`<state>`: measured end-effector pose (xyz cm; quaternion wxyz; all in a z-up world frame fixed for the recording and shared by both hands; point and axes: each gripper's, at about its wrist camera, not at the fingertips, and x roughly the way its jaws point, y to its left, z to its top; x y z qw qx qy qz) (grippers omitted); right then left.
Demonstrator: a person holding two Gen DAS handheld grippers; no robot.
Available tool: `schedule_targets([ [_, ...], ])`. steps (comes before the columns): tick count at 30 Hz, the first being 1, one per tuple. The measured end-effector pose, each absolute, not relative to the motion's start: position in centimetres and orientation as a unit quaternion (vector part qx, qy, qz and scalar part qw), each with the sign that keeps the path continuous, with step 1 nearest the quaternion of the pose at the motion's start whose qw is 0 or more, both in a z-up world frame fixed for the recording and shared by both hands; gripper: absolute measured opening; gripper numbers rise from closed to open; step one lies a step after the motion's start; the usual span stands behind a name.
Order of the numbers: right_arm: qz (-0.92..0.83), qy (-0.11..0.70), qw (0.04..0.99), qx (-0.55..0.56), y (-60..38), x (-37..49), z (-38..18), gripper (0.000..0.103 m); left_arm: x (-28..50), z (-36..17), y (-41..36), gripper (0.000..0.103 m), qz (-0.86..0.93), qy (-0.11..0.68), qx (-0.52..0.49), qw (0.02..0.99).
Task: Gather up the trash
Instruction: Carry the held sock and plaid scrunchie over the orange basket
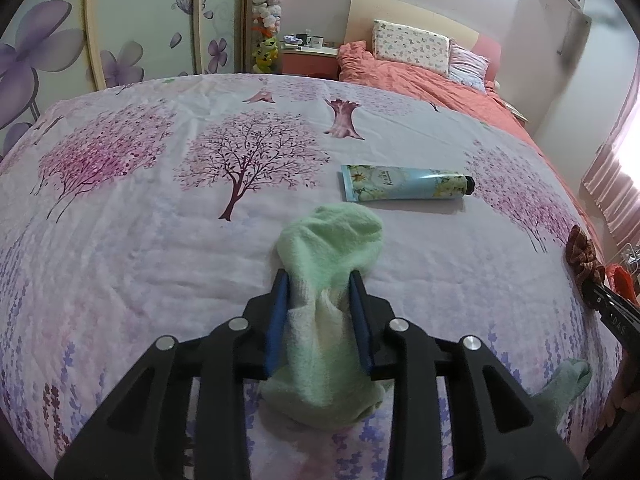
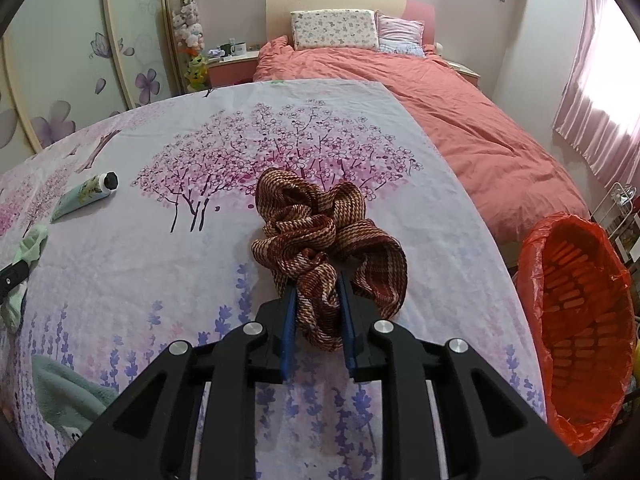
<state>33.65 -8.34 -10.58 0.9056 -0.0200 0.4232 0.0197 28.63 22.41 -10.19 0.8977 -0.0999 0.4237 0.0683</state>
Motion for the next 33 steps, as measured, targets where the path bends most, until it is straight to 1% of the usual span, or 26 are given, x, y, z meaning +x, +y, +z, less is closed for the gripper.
schedule_targets([
  [6, 0.02, 0.423, 0.906, -0.02, -8.3, 33.6, -10.6, 0.021, 28.7, -10.2, 22.0, 0.036, 0.069, 0.426, -0.088, 0.898],
  [8, 0.02, 0.423, 0.906, -0.022, -8.3, 33.6, -10.6, 0.021, 28.7, -10.2, 21.5, 0.039, 0.073, 0.429, -0.073, 0.897],
  [10, 0.021, 0.423, 0.906, -0.022, -8.4, 33.5, -10.6, 0.022, 28.4, -10.2, 20.6, 0.04, 0.078, 0.436, -0.036, 0.896],
  [12, 0.021, 0.423, 0.906, -0.022, -8.4, 33.5, -10.6, 0.022, 28.0, -10.3, 20.3, 0.04, 0.075, 0.437, -0.023, 0.896],
  [13, 0.022, 0.422, 0.906, -0.021, -8.5, 33.5, -10.6, 0.021, 27.9, -10.3, 20.4, 0.038, 0.074, 0.437, -0.025, 0.896],
  [14, 0.024, 0.42, 0.907, -0.017, -8.6, 33.4, -10.5, 0.018, 27.9, -10.2, 20.4, 0.029, 0.071, 0.436, -0.027, 0.897],
  [15, 0.028, 0.418, 0.908, -0.01, -8.9, 33.4, -10.4, 0.014, 27.9, -10.2, 20.4, 0.022, 0.069, 0.435, -0.027, 0.897],
  [16, 0.032, 0.413, 0.91, 0.0, -9.2, 33.3, -10.3, 0.013, 27.9, -10.1, 20.3, 0.016, 0.069, 0.434, -0.026, 0.898],
  [17, 0.039, 0.408, 0.912, 0.016, -9.8, 32.9, -10.1, 0.012, 28.0, -10.1, 20.4, 0.013, 0.067, 0.435, -0.028, 0.898],
  [21, 0.06, 0.382, 0.919, 0.081, -11.9, 31.1, -8.2, 0.012, 27.4, -8.9, 20.3, 0.012, 0.055, 0.419, -0.046, 0.905],
  [29, 0.069, 0.316, 0.941, 0.1, -14.2, 27.2, -3.6, 0.012, 25.5, -3.6, 17.7, 0.012, 0.02, 0.368, -0.054, 0.928],
  [33, 0.067, 0.274, 0.952, 0.117, -16.3, 24.6, -1.2, 0.012, 24.5, -0.7, 14.4, 0.012, -0.018, 0.346, -0.067, 0.936],
])
